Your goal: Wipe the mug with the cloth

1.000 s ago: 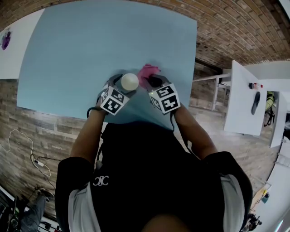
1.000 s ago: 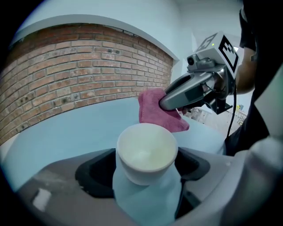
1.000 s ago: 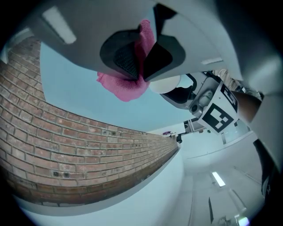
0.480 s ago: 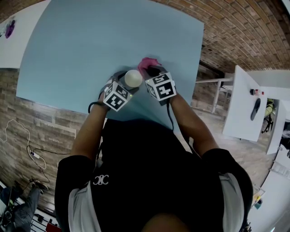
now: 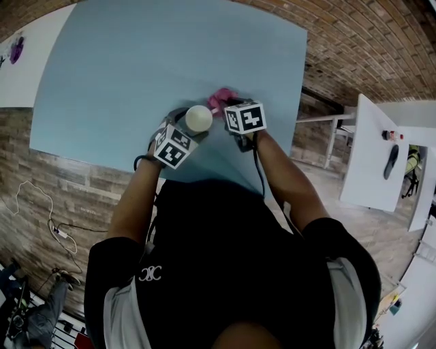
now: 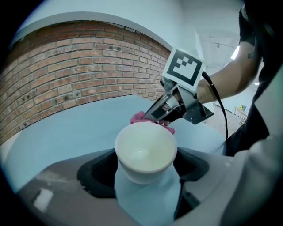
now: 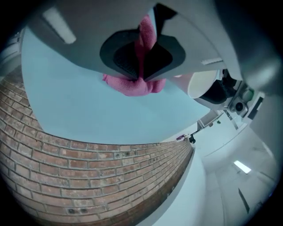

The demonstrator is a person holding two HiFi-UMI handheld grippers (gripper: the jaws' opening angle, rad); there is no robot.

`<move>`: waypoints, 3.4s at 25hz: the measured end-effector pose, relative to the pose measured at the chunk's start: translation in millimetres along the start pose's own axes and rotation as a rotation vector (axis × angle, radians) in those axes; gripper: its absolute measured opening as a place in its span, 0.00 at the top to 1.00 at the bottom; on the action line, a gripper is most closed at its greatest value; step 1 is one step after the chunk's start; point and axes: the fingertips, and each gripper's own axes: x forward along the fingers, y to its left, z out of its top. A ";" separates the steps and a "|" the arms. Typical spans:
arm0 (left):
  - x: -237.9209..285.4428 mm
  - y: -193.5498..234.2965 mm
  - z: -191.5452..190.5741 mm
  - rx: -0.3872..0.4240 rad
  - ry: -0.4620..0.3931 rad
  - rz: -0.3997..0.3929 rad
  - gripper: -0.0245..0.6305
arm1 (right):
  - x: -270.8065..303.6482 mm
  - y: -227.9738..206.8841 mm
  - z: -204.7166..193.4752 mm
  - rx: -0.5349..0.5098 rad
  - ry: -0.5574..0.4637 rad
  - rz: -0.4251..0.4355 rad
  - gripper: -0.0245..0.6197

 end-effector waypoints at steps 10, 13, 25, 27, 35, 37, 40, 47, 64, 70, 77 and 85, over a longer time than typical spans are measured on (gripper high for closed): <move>-4.6 2.3 -3.2 -0.097 -0.002 0.088 0.33 | 18.7 12.2 -32.6 0.148 0.039 0.087 0.90; -3.5 1.4 -3.1 -0.133 -0.004 0.109 0.32 | 16.6 28.4 -46.4 0.100 0.081 0.135 0.90; 0.1 -2.7 -2.8 -0.210 -0.019 0.158 0.32 | -27.8 62.2 -40.9 -0.031 -0.064 0.284 0.90; 0.3 -1.2 -2.0 -0.215 -0.023 0.171 0.32 | -38.8 69.5 -38.2 -0.049 -0.087 0.294 0.90; 1.2 -2.8 -2.0 -0.222 -0.023 0.187 0.32 | -27.1 66.0 -52.3 -0.025 -0.047 0.298 0.90; 2.4 -3.6 -1.7 -0.226 -0.023 0.194 0.32 | -20.0 62.3 -58.6 -0.032 -0.021 0.294 0.90; 5.3 -3.9 -7.6 -0.233 -0.026 0.213 0.32 | -28.0 66.5 -53.4 -0.045 -0.041 0.320 0.90; 7.1 -2.8 -6.5 -0.235 -0.031 0.226 0.32 | -52.9 76.1 -32.7 -0.179 -0.129 0.275 0.90; -9.7 1.7 -25.4 -0.133 -0.008 0.208 0.39 | -35.4 31.8 -6.3 0.134 -0.224 0.255 0.90; -1.1 -1.7 -11.6 0.011 0.014 0.084 0.36 | -37.8 32.6 -12.0 0.125 -0.207 0.272 0.90; 17.6 -8.0 -5.6 0.060 0.098 -0.007 0.37 | -20.5 30.2 -30.7 0.195 -0.141 0.269 0.90; 15.7 -10.0 -9.3 0.026 0.106 0.010 0.38 | -57.9 49.1 -16.1 0.141 -0.232 0.365 0.90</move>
